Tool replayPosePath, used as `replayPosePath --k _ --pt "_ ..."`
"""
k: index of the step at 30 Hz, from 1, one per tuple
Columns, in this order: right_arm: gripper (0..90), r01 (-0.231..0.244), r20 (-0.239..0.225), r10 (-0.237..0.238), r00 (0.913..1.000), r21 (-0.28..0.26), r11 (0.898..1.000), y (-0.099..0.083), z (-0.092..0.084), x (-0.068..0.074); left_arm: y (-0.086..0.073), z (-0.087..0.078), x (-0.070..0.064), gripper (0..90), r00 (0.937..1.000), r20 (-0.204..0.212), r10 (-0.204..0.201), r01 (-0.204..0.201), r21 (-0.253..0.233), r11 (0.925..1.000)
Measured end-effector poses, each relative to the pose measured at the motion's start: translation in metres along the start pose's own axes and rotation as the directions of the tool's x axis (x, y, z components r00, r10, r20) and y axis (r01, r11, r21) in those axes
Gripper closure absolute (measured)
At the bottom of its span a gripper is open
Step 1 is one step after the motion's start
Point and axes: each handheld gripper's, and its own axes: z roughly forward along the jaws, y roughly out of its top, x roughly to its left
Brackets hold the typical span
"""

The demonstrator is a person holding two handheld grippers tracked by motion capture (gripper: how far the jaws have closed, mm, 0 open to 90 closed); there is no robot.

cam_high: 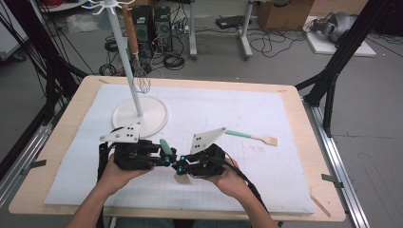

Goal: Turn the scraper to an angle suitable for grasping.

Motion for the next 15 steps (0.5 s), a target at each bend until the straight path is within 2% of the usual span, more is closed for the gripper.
replayPosePath --k 5,9,15 --pt "82.0 -0.005 0.001 0.005 1.0000 -0.006 1.000 0.000 0.001 0.000 0.002 -0.001 0.000 82.1 1.0000 -0.007 -0.002 0.002 0.013 0.9999" --pt "68.9 0.006 0.009 -0.006 0.9999 -0.022 1.000 0.001 0.000 0.001 0.003 -0.006 0.002 82.2 0.9995 -0.031 0.004 -0.004 0.007 1.0000" --pt "62.9 -0.014 0.031 0.015 0.9994 -0.031 0.999 -0.002 -0.006 -0.001 0.007 -0.015 0.003 82.2 0.9986 -0.052 0.007 -0.007 0.000 1.0000"
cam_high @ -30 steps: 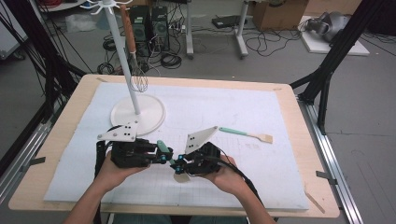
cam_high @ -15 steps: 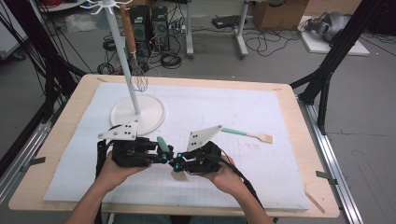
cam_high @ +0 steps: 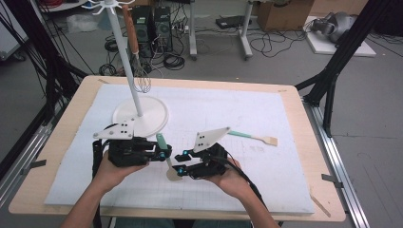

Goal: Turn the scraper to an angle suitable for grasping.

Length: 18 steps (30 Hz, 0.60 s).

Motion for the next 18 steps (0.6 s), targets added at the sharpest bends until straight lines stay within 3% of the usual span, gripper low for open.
replayPosePath --k 18 --pt "44.5 -0.084 0.068 0.086 0.9940 -0.031 0.996 -0.015 -0.016 -0.012 0.002 -0.014 0.008 82.2 0.9991 -0.042 0.002 -0.002 -0.008 1.0000"
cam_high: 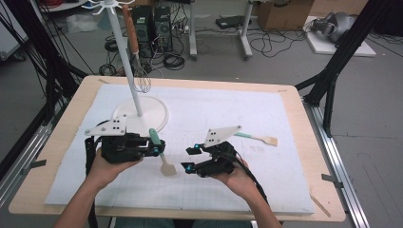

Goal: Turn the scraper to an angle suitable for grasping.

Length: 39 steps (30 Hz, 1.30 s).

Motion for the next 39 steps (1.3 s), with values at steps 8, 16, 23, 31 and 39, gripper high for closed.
replayPosePath --k 8,16,23,31,39 --pt "40.3 -0.030 0.024 0.030 0.9993 -0.007 1.000 -0.008 -0.007 -0.006 0.002 -0.006 0.004 82.3 0.9998 -0.019 0.000 0.000 0.002 1.0000" --pt "35.9 -0.061 0.061 0.064 0.9961 -0.043 0.997 -0.016 -0.022 -0.013 0.007 -0.012 0.007 82.2 0.9994 -0.034 0.003 -0.003 0.006 1.0000" --pt "33.0 -0.097 0.093 0.102 0.9904 -0.062 0.993 -0.025 -0.037 -0.020 0.012 -0.018 0.008 82.2 0.9985 -0.052 0.013 -0.013 0.004 0.9999" --pt "31.8 -0.130 0.124 0.138 0.9826 -0.073 0.989 -0.042 -0.051 -0.023 0.013 -0.026 0.007 82.2 0.9977 -0.066 0.018 -0.018 0.000 0.9998" --pt "31.5 -0.147 0.153 0.155 0.9760 -0.065 0.987 -0.051 -0.057 -0.026 0.016 -0.032 0.008 82.2 0.9969 -0.074 0.026 -0.026 -0.001 0.9997"
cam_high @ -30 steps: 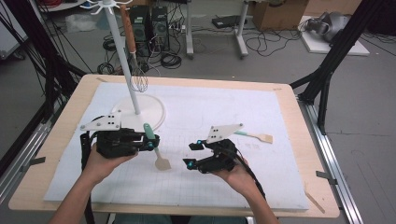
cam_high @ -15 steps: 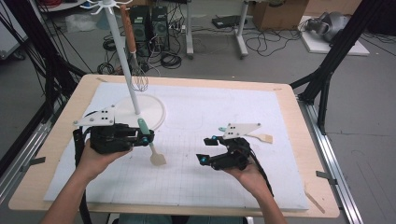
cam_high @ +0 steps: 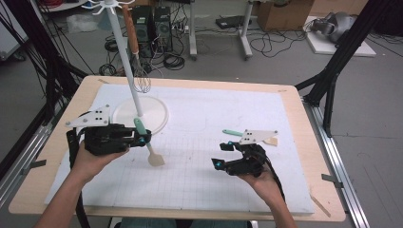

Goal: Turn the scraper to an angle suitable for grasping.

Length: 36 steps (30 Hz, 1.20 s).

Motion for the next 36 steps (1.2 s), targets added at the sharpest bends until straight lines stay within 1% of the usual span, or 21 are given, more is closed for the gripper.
replayPosePath --k 4,8,12,16,19,28,30,34,36 --pt "30.8 0.003 0.009 -0.003 1.0000 0.004 1.000 -0.002 0.000 -0.002 0.001 -0.004 0.001 82.2 0.9999 -0.010 0.001 -0.001 -0.004 1.0000" --pt "29.7 0.004 0.026 -0.003 0.9997 -0.005 1.000 -0.004 -0.002 -0.005 0.003 -0.006 0.002 82.2 0.9999 -0.015 0.002 -0.002 -0.003 1.0000" --pt "28.5 -0.006 0.041 0.007 0.9991 -0.010 1.000 -0.006 -0.006 -0.007 0.004 -0.009 0.004 82.2 0.9997 -0.023 0.004 -0.004 -0.004 1.0000" --pt "27.4 0.000 0.061 0.001 0.9981 -0.021 1.000 -0.008 -0.009 -0.008 0.005 -0.011 0.005 82.2 0.9996 -0.027 0.003 -0.003 -0.003 1.0000" --pt "27.4 -0.005 0.060 0.006 0.9982 -0.016 1.000 -0.010 -0.009 -0.008 0.006 -0.013 0.005 82.2 0.9996 -0.029 0.005 -0.005 0.000 1.0000" --pt "27.3 0.009 0.066 -0.007 0.9978 -0.021 1.000 -0.011 -0.009 -0.008 0.009 -0.018 0.007 82.2 0.9992 -0.040 0.006 -0.006 -0.001 1.0000" --pt "27.1 0.001 0.064 0.000 0.9979 -0.022 1.000 -0.011 -0.010 -0.008 0.010 -0.018 0.008 82.2 0.9991 -0.042 0.007 -0.007 0.001 1.0000" --pt "26.7 0.006 0.071 -0.004 0.9975 -0.031 1.000 -0.011 -0.012 -0.009 0.012 -0.019 0.009 82.2 0.9990 -0.044 0.011 -0.011 0.003 0.9999" --pt "25.9 -0.003 0.076 0.006 0.9971 -0.035 0.999 -0.011 -0.014 -0.009 0.014 -0.020 0.010 82.2 0.9989 -0.044 0.014 -0.014 0.002 0.9999"
